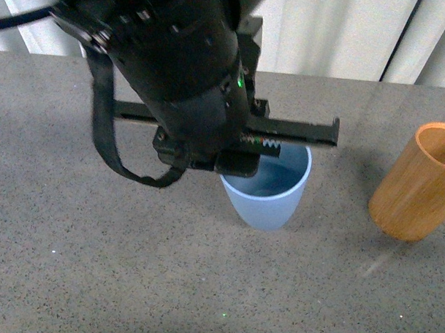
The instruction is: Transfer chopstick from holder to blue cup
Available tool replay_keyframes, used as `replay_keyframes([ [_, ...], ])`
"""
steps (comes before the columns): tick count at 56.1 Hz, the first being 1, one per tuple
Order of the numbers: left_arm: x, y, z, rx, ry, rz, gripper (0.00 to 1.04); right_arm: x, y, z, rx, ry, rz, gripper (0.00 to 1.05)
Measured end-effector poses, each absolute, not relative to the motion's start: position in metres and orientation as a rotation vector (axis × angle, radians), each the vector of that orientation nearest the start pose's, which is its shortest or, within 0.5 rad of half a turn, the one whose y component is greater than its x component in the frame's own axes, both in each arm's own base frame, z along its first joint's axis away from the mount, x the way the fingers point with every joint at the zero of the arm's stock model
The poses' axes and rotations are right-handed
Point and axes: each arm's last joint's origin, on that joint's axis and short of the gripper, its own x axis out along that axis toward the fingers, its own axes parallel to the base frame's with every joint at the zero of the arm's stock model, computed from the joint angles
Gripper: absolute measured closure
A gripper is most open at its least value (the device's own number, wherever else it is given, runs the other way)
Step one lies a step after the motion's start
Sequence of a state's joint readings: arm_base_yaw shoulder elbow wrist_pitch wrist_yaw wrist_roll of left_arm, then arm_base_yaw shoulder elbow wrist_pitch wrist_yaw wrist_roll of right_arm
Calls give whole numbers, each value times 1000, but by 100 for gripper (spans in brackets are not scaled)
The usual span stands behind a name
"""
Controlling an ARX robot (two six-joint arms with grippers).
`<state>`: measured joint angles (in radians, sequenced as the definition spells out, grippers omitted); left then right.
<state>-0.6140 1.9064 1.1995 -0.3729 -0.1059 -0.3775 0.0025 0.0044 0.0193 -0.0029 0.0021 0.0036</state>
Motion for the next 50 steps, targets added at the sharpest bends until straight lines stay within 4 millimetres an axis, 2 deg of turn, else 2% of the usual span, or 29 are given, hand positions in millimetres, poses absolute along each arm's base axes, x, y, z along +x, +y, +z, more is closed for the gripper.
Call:
replay_keyframes([
  [7, 316, -227, 140, 72, 1096, -237, 101, 97, 0, 169, 4, -12, 1, 10],
  [15, 327, -238, 135, 89, 1084, -220, 101, 97, 0, 169, 4, -12, 1, 10],
  [33, 330, -241, 127, 110, 1097, -201, 101, 97, 0, 169, 4, -12, 1, 10],
  [38, 330, -242, 125, 62, 1099, -206, 101, 97, 0, 169, 4, -12, 1, 10],
  [40, 330, -242, 125, 43, 1098, -213, 99, 97, 0, 169, 4, -12, 1, 10],
  [46, 330, -243, 123, -26, 1100, -207, 83, 97, 0, 169, 4, -12, 1, 10],
  [50, 330, -241, 123, -69, 1104, -202, 67, 97, 0, 169, 4, -12, 1, 10],
])
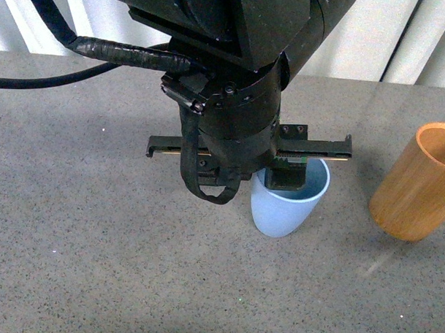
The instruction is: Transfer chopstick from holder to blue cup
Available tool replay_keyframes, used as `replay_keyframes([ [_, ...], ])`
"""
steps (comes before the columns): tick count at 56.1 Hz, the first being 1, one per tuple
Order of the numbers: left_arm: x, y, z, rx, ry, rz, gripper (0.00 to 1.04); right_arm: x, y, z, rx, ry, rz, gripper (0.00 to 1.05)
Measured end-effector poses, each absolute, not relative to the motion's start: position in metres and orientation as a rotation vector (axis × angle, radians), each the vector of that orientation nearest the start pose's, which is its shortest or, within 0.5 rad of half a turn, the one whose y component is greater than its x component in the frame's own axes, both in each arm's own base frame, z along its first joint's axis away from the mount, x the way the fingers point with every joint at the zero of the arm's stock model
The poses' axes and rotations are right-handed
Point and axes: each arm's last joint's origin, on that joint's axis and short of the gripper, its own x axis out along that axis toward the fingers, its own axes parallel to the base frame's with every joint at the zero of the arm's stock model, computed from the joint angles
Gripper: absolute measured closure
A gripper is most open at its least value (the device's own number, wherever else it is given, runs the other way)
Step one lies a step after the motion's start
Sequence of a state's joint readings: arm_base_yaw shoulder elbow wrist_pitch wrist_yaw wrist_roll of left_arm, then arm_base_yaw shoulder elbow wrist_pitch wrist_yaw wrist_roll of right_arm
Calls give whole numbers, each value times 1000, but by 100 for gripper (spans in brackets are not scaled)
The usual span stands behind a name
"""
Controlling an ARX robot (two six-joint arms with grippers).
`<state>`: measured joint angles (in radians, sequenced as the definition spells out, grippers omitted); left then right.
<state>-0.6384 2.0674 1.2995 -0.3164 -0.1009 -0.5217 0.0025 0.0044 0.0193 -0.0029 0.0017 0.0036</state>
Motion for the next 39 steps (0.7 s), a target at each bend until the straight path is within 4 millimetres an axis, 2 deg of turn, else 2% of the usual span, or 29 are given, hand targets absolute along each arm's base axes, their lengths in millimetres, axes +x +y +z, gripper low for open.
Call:
replay_keyframes([
  [12, 332, -228, 136, -111, 1078, -176, 35, 97, 0, 169, 4, -12, 0, 10],
  [19, 334, -212, 156, -143, 1034, -159, 15, 97, 0, 169, 4, -12, 1, 10],
  [21, 334, -209, 159, -146, 1027, -157, 12, 97, 0, 169, 4, -12, 1, 10],
  [23, 333, -199, 168, -151, 998, -145, 5, 97, 0, 169, 4, -12, 1, 10],
  [25, 333, -191, 175, -150, 968, -133, 6, 97, 0, 169, 4, -12, 1, 10],
  [29, 330, -166, 195, -146, 847, -95, 7, 97, 0, 169, 4, -12, 0, 10],
  [32, 322, -134, 215, -140, 693, -38, 7, 97, 0, 169, 4, -12, 1, 10],
  [36, 296, -91, 236, -109, 472, 56, 7, 97, 0, 169, 4, -12, 0, 10],
  [39, 265, -58, 241, -110, 366, 114, 7, 97, 0, 169, 4, -12, 0, 10],
])
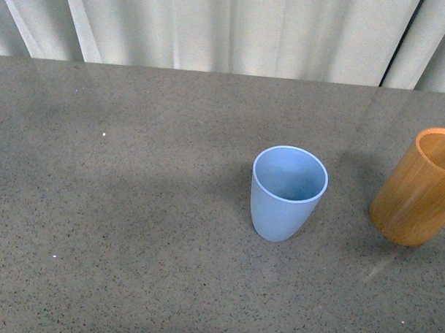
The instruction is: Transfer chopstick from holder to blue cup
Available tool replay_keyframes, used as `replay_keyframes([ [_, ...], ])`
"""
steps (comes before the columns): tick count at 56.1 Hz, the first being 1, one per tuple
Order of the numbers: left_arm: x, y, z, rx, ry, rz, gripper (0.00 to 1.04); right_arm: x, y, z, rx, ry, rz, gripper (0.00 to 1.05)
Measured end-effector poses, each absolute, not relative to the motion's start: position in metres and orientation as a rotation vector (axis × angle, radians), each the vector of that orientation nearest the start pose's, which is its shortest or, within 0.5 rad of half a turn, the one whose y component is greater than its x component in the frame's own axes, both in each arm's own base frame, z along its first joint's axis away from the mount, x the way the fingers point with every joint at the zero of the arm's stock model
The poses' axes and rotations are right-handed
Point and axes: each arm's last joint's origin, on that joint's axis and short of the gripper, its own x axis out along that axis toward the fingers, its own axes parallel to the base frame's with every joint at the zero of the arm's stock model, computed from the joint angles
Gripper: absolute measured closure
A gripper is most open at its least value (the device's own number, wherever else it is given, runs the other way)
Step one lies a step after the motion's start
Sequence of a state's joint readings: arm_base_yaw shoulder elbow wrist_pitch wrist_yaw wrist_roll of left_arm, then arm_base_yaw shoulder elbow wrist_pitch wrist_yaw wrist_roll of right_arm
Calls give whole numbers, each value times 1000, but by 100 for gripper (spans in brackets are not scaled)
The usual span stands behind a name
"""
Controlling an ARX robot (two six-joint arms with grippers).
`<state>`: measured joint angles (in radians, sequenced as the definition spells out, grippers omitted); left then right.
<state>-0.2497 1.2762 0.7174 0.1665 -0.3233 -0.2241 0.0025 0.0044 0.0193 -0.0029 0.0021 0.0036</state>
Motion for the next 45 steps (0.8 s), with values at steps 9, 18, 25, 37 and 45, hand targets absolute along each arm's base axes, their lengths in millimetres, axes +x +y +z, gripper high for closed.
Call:
replay_keyframes([
  [9, 247, -45, 223, -60, 225, 27, 19, 97, 0, 169, 4, -12, 4, 10],
  [18, 218, -31, 212, -27, 6, -13, 50, 97, 0, 169, 4, -12, 0, 10],
  [25, 201, -22, 204, -20, -2, 2, 70, 97, 0, 169, 4, -12, 2, 10],
  [37, 179, -15, 189, -9, 7, -10, 101, 97, 0, 169, 4, -12, 0, 10],
  [45, 168, -7, 185, -8, 6, -24, 101, 97, 0, 169, 4, -12, 1, 10],
])
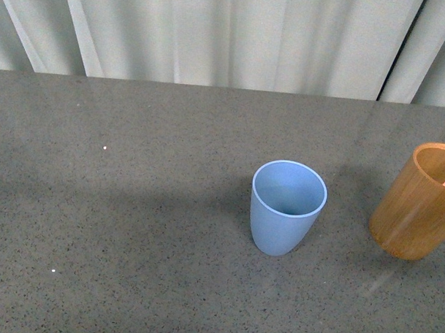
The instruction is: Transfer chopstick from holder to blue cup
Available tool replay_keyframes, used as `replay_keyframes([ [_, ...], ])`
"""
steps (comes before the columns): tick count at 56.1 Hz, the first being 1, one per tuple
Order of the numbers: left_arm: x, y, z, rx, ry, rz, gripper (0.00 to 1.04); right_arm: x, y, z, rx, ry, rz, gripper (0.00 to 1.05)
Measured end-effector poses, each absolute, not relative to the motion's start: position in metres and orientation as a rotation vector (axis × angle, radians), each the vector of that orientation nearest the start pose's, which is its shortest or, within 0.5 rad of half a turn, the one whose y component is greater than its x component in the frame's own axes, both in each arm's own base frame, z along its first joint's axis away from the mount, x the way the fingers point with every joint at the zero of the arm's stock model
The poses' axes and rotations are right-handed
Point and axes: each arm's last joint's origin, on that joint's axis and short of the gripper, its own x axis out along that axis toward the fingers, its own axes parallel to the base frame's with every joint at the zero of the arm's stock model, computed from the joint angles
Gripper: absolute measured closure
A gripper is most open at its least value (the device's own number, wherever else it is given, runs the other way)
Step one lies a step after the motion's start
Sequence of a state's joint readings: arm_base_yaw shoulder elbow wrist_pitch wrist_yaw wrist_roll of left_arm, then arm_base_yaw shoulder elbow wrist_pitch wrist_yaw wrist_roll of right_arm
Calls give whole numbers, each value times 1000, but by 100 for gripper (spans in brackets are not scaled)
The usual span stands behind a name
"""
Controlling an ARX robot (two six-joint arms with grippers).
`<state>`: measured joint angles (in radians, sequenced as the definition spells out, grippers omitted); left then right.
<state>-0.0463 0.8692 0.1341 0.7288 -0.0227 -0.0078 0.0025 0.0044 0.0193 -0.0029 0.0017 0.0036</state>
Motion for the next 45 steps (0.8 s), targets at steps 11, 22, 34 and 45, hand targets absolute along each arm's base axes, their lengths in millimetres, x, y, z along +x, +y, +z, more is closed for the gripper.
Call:
replay_keyframes([
  [11, 151, 0, 177, -7, 7, -3, 101, 97, 0, 169, 4, -12, 1, 10],
  [22, 138, 0, 168, -7, -6, -1, 101, 97, 0, 169, 4, -12, 1, 10],
  [34, 128, 0, 172, -7, -18, -2, 101, 97, 0, 169, 4, -12, 1, 10],
  [45, 119, 0, 173, -7, -22, -2, 101, 97, 0, 169, 4, -12, 1, 10],
])
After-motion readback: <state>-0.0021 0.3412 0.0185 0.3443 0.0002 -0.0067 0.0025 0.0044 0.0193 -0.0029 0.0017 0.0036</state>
